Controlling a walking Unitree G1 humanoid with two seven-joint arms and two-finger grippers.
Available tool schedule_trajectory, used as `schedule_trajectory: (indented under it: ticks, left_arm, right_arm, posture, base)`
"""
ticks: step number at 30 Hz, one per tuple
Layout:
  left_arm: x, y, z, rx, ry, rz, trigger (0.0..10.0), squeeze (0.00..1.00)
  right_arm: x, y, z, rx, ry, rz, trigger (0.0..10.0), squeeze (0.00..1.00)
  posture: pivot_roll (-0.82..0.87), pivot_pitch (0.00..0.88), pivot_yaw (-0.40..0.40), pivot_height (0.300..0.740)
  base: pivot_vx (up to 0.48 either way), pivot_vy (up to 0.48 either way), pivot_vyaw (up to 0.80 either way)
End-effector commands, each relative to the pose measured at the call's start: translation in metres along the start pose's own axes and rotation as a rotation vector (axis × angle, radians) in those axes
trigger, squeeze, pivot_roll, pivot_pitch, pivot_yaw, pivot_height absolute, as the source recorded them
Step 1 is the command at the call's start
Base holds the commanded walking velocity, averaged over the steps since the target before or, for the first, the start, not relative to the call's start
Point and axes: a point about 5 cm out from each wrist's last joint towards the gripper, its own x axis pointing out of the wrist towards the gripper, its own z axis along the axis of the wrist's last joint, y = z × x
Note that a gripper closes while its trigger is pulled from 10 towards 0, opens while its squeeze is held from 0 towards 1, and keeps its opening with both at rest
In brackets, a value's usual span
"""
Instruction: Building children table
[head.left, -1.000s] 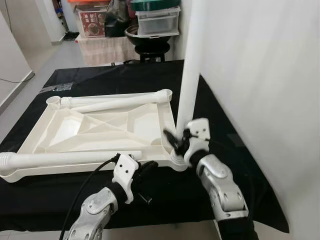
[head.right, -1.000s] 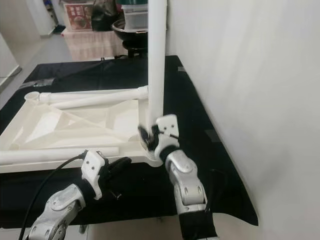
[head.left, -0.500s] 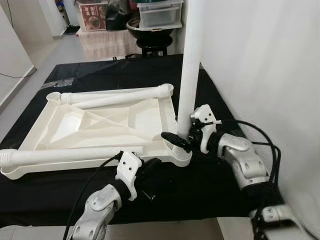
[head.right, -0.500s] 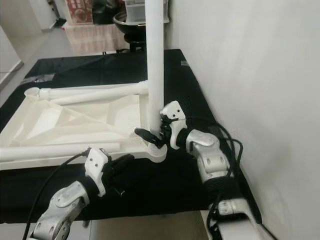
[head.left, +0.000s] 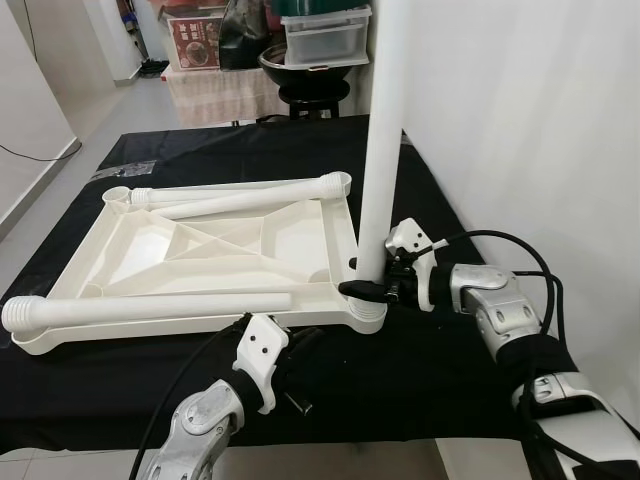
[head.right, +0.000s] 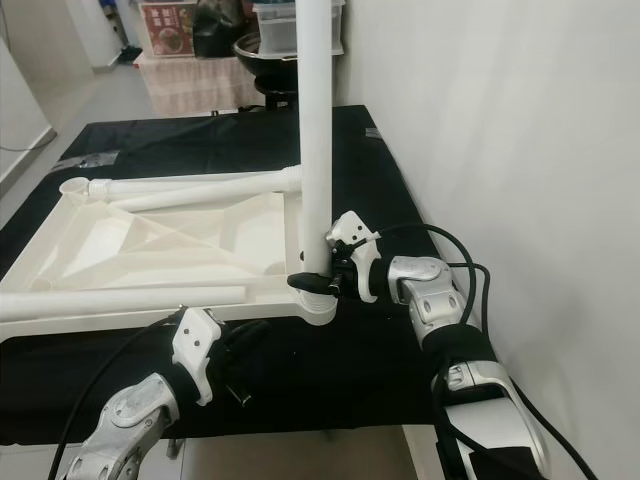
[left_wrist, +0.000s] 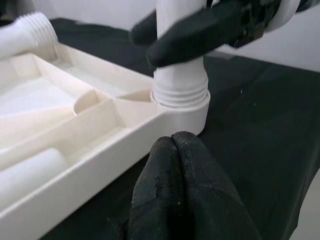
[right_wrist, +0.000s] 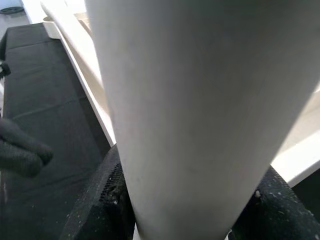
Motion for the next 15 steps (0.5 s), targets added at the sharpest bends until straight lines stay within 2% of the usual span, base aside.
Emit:
schedule_trajectory:
  ticks: [1,4,5,7,9,10,11,12,13,14,15]
  left_arm:
    - [-0.005,-0.001,-0.002,0.017,0.012,-0.005,10.0,0.0]
    - [-0.007,-0.001,-0.002,0.015,0.014,-0.006,10.0,0.0]
    - [-0.009,-0.001,-0.002,0.008,0.015,-0.004,10.0,0.0]
    - [-0.012,-0.002,-0.001,-0.007,0.016,-0.001,10.0,0.0]
    - [-0.016,-0.003,-0.001,-0.027,0.017,0.004,10.0,0.0]
    - [-0.016,-0.003,-0.001,-0.027,0.017,0.004,10.0,0.0]
    - [-0.018,-0.002,-0.001,-0.037,0.016,0.01,10.0,0.0]
    - [-0.019,-0.002,-0.001,-0.038,0.016,0.014,10.0,0.0]
    - [-0.019,-0.002,-0.001,-0.038,0.016,0.014,10.0,0.0]
    - [-0.02,-0.001,0.0,-0.036,0.016,0.016,10.0,0.0]
    - [-0.02,-0.001,0.0,-0.036,0.016,0.016,10.0,0.0]
  right_arm:
    - [-0.002,0.002,-0.01,0.019,0.024,0.012,0.0,0.0]
    - [-0.008,0.001,-0.011,0.019,0.016,0.004,0.0,0.0]
    - [-0.015,0.001,-0.012,0.02,0.002,-0.009,0.0,0.0]
    - [-0.032,-0.001,-0.012,0.013,-0.031,-0.063,0.0,0.0]
    - [-0.04,0.001,-0.015,0.016,-0.039,-0.16,0.0,0.0]
    - [-0.04,0.001,-0.015,0.016,-0.039,-0.16,0.0,0.0]
    - [-0.04,0.005,-0.019,0.024,-0.026,-0.235,0.0,0.0]
    - [-0.034,0.012,-0.024,0.007,-0.017,-0.362,0.0,0.0]
    - [-0.034,0.012,-0.024,0.007,-0.017,-0.362,0.0,0.0]
    - [-0.031,0.017,-0.026,-0.008,-0.016,-0.45,0.0,0.0]
    - [-0.031,0.017,-0.026,-0.008,-0.016,-0.45,0.0,0.0]
  posture:
    - [-0.08,0.078,0.015,0.74]
    - [-0.09,0.081,0.021,0.74]
    - [-0.09,0.085,0.026,0.74]
    - [-0.1,0.092,0.034,0.74]
    - [-0.1,0.099,0.035,0.74]
    - [-0.1,0.099,0.035,0.74]
    - [-0.1,0.107,0.038,0.74]
    - [-0.11,0.11,0.04,0.74]
    - [-0.11,0.11,0.04,0.74]
    - [-0.11,0.11,0.04,0.74]
    - [-0.11,0.11,0.04,0.74]
  base:
    - [0.0,0.0,0.0]
    - [0.0,0.0,0.0]
    - [0.0,0.0,0.0]
    - [0.0,0.0,0.0]
    - [0.0,0.0,0.0]
    - [0.0,0.0,0.0]
    - [0.0,0.0,0.0]
    - [0.0,0.0,0.0]
    - [0.0,0.0,0.0]
    - [0.0,0.0,0.0]
    - [0.0,0.0,0.0]
